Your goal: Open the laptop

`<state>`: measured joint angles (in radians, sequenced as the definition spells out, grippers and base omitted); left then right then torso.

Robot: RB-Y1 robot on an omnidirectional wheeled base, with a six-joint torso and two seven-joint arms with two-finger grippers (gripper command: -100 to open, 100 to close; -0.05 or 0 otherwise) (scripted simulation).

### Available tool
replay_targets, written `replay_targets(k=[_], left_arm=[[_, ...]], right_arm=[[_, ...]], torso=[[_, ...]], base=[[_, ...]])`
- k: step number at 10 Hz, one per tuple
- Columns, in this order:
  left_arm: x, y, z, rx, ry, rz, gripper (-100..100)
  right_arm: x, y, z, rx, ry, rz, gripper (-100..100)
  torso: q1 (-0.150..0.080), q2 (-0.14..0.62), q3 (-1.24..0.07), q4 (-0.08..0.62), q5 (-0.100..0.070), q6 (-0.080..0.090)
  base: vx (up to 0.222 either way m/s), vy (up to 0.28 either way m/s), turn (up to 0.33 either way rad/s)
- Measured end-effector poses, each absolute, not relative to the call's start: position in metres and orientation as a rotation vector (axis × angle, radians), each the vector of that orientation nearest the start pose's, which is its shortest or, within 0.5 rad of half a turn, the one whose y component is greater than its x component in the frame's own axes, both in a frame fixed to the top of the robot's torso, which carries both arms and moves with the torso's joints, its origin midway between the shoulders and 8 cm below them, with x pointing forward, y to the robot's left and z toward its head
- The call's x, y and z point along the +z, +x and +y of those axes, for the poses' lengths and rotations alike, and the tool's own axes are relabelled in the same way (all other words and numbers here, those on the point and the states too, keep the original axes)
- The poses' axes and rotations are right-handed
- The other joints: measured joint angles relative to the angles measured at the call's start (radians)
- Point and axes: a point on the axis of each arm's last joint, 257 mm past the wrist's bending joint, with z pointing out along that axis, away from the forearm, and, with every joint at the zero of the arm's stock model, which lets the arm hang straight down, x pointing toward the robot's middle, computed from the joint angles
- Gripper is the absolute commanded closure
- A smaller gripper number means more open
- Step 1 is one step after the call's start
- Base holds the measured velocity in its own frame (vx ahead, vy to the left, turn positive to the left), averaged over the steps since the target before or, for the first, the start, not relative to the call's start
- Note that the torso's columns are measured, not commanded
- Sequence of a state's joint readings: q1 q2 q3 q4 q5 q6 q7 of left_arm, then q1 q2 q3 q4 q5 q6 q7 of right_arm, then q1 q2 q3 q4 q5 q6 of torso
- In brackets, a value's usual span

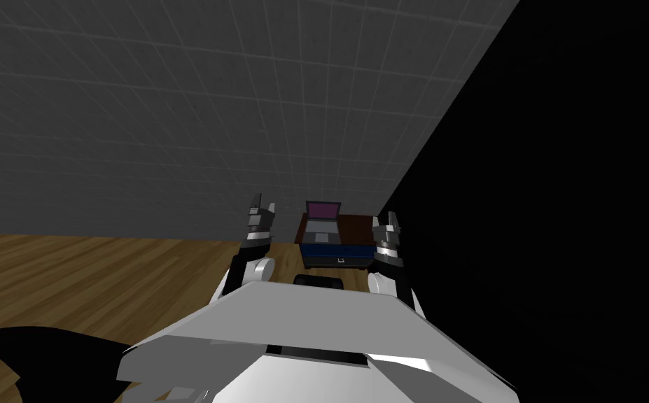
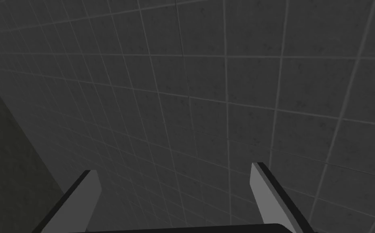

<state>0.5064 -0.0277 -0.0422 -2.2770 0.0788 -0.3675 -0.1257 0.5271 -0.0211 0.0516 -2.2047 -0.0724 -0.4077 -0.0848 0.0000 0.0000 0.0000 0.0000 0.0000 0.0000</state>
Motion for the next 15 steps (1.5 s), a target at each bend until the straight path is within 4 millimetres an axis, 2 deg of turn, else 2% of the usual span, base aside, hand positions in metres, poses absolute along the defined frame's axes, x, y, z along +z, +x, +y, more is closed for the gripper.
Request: replay_targets(k=[2,9,10,12,15], left_arm=[[-0.006,0.366,0.279,-1.248,-0.793,0.682,0],[-0.006,0.366,0.279,-1.248,-0.793,0.682,0],[-0.006,0.366,0.279,-1.248,-0.793,0.682,0],[-0.006,0.366,0.279,-1.248,-0.793,0.682,0],[-0.006,0.366,0.279,-1.248,-0.793,0.682,0]], right_arm=[[-0.039,0.370,-0.276,1.416,0.893,0.691,0],[-0.039,0.370,-0.276,1.416,0.892,0.691,0],[-0.039,0.370,-0.276,1.416,0.892,0.691,-100],[-0.042,0.378,-0.266,1.389,0.830,0.760,-100],[-0.047,0.397,-0.246,1.325,0.716,0.861,-100]], torso=[[0.000,0.104,-0.209,0.105,0.000,0.000],[0.000,0.618,-1.234,0.617,0.000,0.000],[0.000,0.691,-1.382,0.691,0.000,0.000],[0.002,0.736,-1.470,0.734,0.001,0.000],[0.002,0.738,-1.476,0.738,0.000,0.000]], base=[[0.000,0.000,0.000],[0.000,0.000,0.000],[-0.012,0.022,0.009],[-0.043,0.048,0.012],[-0.051,0.083,0.014]])
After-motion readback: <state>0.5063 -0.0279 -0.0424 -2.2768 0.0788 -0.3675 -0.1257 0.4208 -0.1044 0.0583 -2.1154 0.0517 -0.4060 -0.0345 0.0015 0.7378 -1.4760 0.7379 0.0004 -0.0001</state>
